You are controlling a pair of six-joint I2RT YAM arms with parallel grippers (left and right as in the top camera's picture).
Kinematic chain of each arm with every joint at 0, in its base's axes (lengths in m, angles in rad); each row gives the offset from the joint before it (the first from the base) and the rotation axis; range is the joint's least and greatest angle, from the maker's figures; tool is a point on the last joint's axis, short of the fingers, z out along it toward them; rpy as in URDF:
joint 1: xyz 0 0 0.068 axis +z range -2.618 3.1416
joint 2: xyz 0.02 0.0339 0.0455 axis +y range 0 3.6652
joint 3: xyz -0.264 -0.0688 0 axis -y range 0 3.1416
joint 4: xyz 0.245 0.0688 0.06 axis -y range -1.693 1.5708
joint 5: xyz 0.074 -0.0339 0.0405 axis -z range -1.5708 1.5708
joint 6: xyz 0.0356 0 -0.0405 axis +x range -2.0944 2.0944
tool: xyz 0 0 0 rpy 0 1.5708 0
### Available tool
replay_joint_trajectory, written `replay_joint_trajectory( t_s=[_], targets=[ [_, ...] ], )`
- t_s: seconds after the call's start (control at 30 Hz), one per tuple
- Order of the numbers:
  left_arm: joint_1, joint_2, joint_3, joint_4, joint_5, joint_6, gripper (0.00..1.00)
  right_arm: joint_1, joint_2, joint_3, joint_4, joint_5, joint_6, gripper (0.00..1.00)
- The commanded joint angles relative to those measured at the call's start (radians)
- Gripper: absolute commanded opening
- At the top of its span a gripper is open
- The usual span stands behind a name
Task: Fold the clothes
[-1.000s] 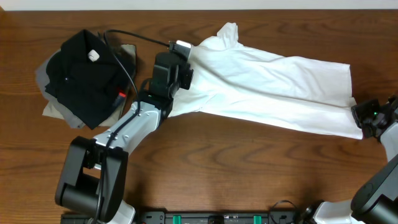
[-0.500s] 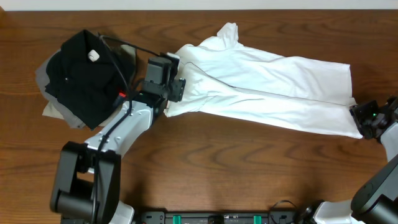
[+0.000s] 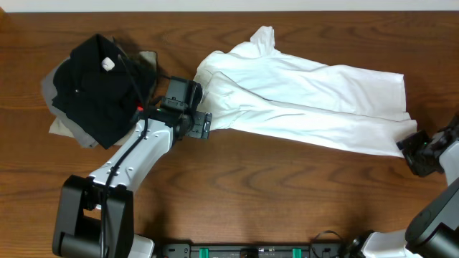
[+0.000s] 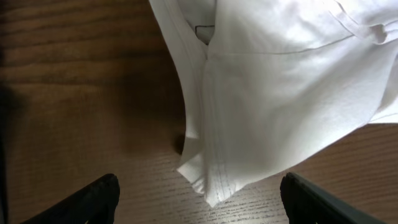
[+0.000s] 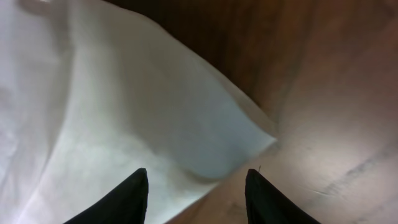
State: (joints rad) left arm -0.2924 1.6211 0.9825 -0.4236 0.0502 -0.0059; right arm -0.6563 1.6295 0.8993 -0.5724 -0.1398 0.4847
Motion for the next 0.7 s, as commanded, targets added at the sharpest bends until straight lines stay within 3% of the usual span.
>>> replay_joint_trajectory(
  t_s=[0.0,0.27,0.33,0.37,0.4,0.47,0.53,0.67],
  targets=[
    [0.002,0.005,-0.011,-0.005,0.009,-0.022,0.84,-0.039,0.011,0.008,-0.009,-0.003,0.008,0.49],
    [0.031,0.117,-0.014,0.046,0.010,-0.022,0.84,-0.117,0.011,0.008,-0.046,-0.127,-0.010,0.49],
    [0.031,0.138,-0.014,0.048,0.010,-0.022,0.80,-0.121,0.011,0.008,-0.045,-0.139,-0.013,0.49],
    [0.031,0.144,-0.014,0.048,0.010,-0.022,0.75,-0.121,0.011,0.008,-0.046,-0.143,-0.019,0.49],
    [0.031,0.150,-0.014,0.051,0.010,-0.022,0.64,-0.121,0.011,0.008,-0.048,-0.150,-0.026,0.49],
    [0.032,0.157,-0.014,0.063,0.010,-0.022,0.31,-0.121,0.011,0.008,-0.059,-0.153,-0.030,0.48],
    [0.034,0.157,-0.013,0.076,0.009,-0.022,0.06,-0.121,0.011,0.008,-0.069,-0.153,-0.031,0.48],
    [0.061,0.143,-0.010,0.077,-0.008,-0.029,0.06,-0.121,0.011,0.008,-0.080,-0.127,-0.044,0.52]
  ],
)
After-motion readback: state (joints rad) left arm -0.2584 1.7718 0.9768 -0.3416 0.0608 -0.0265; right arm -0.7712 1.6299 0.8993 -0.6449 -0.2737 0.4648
